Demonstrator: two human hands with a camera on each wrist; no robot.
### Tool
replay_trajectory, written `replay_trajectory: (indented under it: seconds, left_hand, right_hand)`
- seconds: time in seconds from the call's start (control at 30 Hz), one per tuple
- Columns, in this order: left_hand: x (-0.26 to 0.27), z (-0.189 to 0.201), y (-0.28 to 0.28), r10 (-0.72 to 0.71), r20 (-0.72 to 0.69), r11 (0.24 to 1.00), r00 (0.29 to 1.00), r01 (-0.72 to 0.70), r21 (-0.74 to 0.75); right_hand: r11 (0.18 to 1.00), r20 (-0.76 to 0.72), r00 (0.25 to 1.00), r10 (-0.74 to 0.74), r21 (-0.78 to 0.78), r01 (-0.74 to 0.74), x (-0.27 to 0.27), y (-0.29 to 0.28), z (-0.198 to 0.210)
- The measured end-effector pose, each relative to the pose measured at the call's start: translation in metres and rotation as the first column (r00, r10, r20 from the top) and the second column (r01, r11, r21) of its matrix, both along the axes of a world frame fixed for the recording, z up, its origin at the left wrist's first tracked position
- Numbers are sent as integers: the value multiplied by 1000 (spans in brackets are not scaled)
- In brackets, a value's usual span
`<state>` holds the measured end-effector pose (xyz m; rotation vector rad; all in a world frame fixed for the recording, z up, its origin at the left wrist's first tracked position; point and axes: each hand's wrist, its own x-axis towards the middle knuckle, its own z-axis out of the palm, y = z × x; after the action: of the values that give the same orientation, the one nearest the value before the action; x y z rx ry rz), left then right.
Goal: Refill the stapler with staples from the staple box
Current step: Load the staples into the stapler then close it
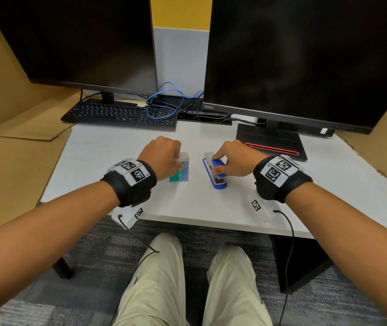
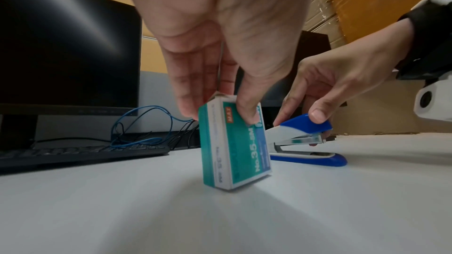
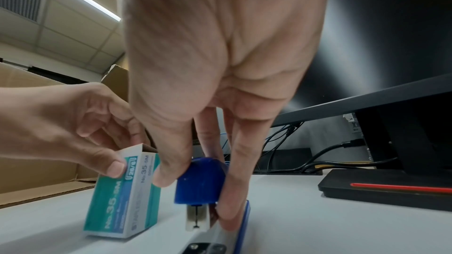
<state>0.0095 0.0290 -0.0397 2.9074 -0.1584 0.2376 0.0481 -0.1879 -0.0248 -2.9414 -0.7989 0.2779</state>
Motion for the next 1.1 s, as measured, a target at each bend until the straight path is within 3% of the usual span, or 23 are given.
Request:
replay_trajectory:
  seconds: [0.1,0.67,1.1]
  left_hand:
    - [10,-3,1,3,4,999,1000,-3,-44]
    - [96,-6,7,-27,29,993,999,24,114]
    - [100,-4,9,-32,-3,995,999,32,95]
  right_hand:
    - [1000,5,1000,0,5,0,6,6,0]
    - [998,25,998,-61,-3,61,72,45,1]
    - [991,16,991,-131,-4,131,85,49,-4]
